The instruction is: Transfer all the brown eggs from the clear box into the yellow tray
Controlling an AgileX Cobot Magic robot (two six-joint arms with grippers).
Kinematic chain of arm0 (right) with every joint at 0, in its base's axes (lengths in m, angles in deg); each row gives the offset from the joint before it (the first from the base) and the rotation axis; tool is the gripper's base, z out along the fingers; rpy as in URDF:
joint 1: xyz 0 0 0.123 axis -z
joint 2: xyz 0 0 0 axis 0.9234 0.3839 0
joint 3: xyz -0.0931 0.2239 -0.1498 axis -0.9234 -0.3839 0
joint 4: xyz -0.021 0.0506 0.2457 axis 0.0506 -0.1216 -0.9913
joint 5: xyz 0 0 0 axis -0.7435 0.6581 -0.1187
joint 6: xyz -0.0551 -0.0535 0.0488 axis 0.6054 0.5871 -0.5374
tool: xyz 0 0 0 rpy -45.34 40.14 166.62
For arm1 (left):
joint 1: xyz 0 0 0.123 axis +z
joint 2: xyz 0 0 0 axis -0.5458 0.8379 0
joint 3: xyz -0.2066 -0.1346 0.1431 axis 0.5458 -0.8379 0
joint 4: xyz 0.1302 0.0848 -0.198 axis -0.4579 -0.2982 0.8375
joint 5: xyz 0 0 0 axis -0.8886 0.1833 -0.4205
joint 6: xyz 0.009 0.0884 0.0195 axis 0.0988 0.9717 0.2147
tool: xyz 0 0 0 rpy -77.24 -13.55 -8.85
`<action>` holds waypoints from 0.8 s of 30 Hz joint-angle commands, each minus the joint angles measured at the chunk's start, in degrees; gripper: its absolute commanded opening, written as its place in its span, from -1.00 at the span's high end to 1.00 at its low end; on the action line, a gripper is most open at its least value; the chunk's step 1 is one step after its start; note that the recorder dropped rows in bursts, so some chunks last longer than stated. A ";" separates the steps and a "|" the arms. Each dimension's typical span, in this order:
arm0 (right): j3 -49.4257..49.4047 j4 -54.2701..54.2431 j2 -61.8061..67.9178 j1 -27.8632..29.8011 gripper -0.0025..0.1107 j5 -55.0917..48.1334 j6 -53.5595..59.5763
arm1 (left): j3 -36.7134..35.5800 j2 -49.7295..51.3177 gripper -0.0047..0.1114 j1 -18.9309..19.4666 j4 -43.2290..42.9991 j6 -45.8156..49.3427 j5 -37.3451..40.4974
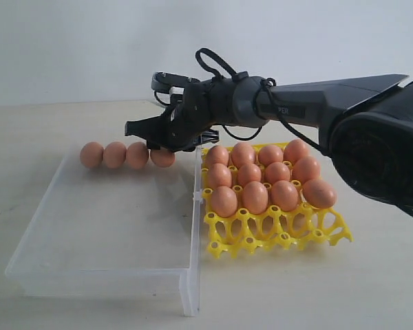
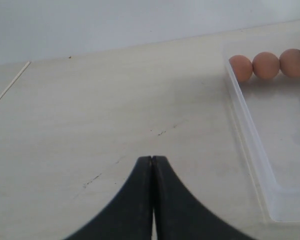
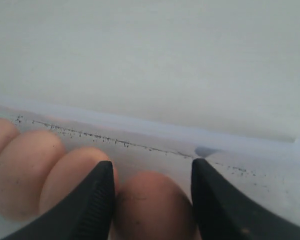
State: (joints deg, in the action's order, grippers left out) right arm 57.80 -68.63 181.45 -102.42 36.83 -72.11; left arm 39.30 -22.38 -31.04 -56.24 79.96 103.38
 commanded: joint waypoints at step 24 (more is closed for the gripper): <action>-0.71 -0.20 -11.95 -0.99 0.84 -6.80 9.34 | 0.23 0.04 0.92 -0.34 0.14 -0.29 -0.52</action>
State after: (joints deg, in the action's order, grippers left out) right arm 57.24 -68.85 170.02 -102.91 31.86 -63.70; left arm 39.30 -22.38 -31.04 -56.24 79.96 103.38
